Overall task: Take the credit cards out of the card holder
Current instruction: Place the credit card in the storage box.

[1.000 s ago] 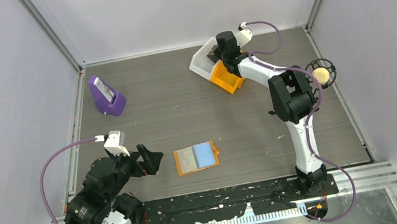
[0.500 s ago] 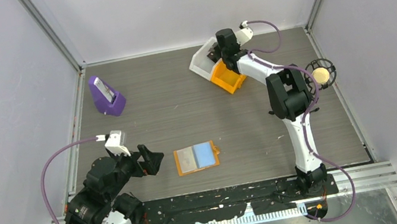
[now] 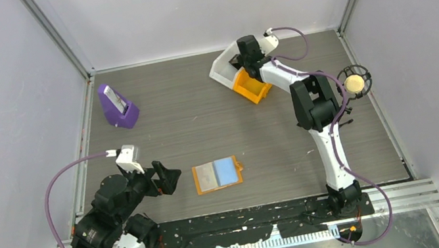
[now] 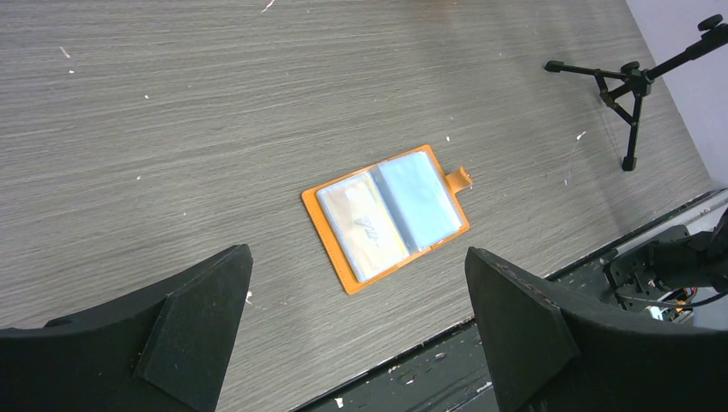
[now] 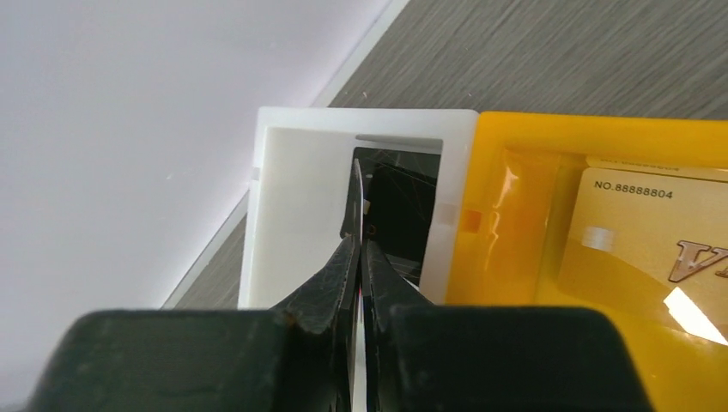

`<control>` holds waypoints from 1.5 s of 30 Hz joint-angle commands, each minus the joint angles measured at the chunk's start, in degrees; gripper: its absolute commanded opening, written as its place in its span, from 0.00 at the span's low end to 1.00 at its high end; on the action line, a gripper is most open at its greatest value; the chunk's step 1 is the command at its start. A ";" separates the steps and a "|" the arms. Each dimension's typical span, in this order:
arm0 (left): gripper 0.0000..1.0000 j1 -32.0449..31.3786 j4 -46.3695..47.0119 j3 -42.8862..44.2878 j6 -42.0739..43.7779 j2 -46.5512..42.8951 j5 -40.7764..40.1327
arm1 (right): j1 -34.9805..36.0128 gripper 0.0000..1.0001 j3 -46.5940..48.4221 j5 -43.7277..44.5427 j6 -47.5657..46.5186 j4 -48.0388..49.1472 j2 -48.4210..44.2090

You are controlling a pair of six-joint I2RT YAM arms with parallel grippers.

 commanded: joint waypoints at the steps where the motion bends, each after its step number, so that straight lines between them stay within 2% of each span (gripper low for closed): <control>1: 0.99 -0.06 1.55 0.90 1.20 -0.15 0.89 | -0.14 0.12 3.09 2.48 1.49 -1.24 -0.12; 5: 0.99 -0.06 1.49 0.97 1.20 -0.39 1.04 | -0.14 0.18 4.00 4.09 0.80 -2.48 -0.07; 25: 0.99 -0.06 1.12 1.13 1.24 -0.92 -0.22 | -0.23 0.20 8.70 4.83 -1.39 -6.63 1.51; 32: 0.99 -0.06 1.31 0.60 0.99 -0.63 -1.92 | 0.38 0.21 16.61 2.44 -14.05 -7.74 0.79; 35: 0.99 -0.05 -0.18 1.47 0.21 0.97 -3.44 | 0.39 0.21 17.34 0.48 -18.72 -8.48 -2.19; 37: 0.98 -0.05 -0.54 1.59 -0.62 1.89 -4.26 | 0.39 0.22 17.11 -2.07 -21.71 -9.72 -4.24; 40: 0.97 -0.06 0.02 1.41 -1.85 3.43 -3.38 | 0.85 0.26 14.79 -11.28 -24.52 -13.60 -8.21; 42: 0.96 -0.01 0.59 1.25 -2.03 4.64 -2.15 | 2.20 0.31 9.81 -15.67 -26.58 -15.23 -11.84; 45: 0.94 -0.06 0.39 1.49 -3.77 6.41 -3.29 | 5.73 0.38 -0.36 -17.25 -30.39 -16.74 -17.26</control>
